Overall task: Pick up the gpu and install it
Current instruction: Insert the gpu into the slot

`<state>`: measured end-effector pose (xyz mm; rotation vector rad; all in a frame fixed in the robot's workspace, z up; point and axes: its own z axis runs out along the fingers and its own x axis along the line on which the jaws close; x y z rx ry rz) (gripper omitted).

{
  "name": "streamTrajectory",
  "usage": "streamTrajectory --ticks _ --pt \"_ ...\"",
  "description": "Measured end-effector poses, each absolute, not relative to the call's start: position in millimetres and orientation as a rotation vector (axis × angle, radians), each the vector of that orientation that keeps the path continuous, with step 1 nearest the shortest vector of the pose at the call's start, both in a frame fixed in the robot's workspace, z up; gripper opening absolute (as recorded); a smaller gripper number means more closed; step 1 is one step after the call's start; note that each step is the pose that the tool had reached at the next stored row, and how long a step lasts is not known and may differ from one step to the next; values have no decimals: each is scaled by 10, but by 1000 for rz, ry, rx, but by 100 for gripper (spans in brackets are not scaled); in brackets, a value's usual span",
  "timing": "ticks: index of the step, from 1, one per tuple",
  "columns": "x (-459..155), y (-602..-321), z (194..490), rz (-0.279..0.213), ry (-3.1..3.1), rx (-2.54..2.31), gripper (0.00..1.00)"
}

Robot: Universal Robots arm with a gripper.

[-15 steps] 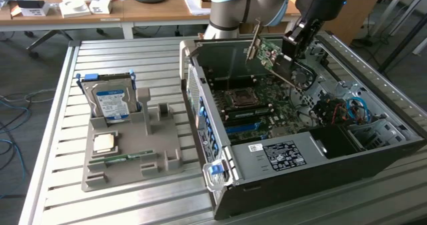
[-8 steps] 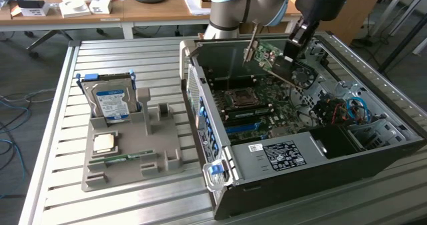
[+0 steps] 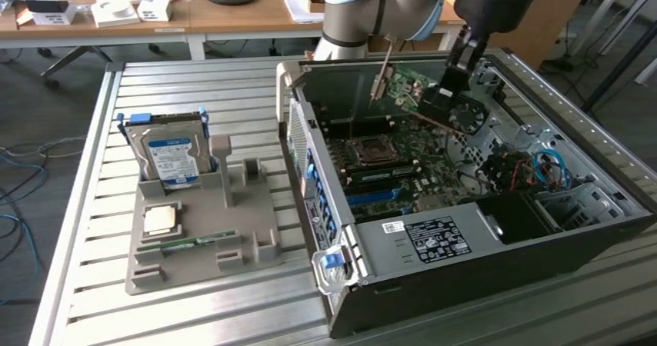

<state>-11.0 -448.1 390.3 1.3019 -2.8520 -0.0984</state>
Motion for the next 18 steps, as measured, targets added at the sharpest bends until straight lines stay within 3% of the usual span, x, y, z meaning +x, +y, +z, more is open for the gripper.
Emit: streamTrajectory --ticks 18 --pt "-110 -4481 3888 -96 -2593 1744 26"
